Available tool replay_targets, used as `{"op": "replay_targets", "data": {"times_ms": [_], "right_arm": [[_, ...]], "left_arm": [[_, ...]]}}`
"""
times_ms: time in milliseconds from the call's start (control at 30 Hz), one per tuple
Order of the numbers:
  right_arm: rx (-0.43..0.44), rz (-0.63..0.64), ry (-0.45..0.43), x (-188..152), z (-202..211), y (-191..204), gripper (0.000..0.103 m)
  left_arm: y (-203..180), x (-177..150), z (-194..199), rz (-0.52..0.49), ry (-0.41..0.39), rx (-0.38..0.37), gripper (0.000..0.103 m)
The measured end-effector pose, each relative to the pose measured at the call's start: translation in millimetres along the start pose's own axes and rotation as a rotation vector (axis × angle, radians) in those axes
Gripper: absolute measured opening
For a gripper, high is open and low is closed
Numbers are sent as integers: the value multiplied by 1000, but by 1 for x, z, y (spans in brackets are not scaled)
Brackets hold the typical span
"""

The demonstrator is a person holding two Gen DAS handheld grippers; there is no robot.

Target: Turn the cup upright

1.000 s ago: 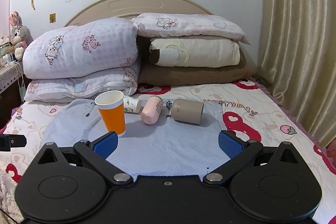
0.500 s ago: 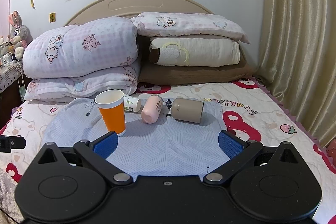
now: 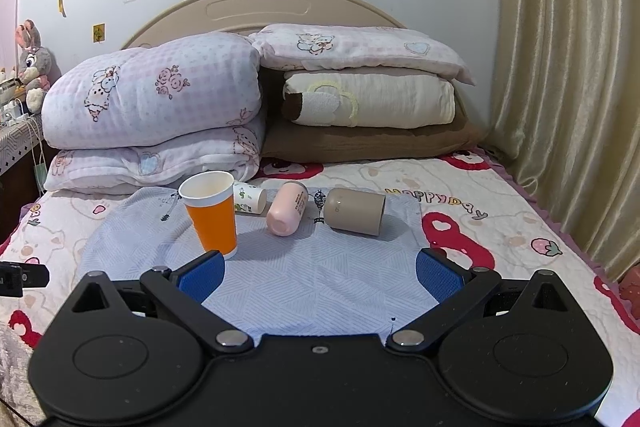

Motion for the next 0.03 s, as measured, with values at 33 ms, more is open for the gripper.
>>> {"op": "replay_targets", "data": {"times_ms": [33], "right_arm": [[0,0,-1,0,0,0,103]], "left_arm": [[0,0,0,-1,2,0,103]]}}
Point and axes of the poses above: each gripper's, at about its wrist camera, not at the fingertips, and z roughly against the way its jaws point, y to its left, x to its top, the point moved 5 cm from there along -z, roughly the way its jaws point, and after that the axes turned 8 degrees about x, right-handed, at the moved point
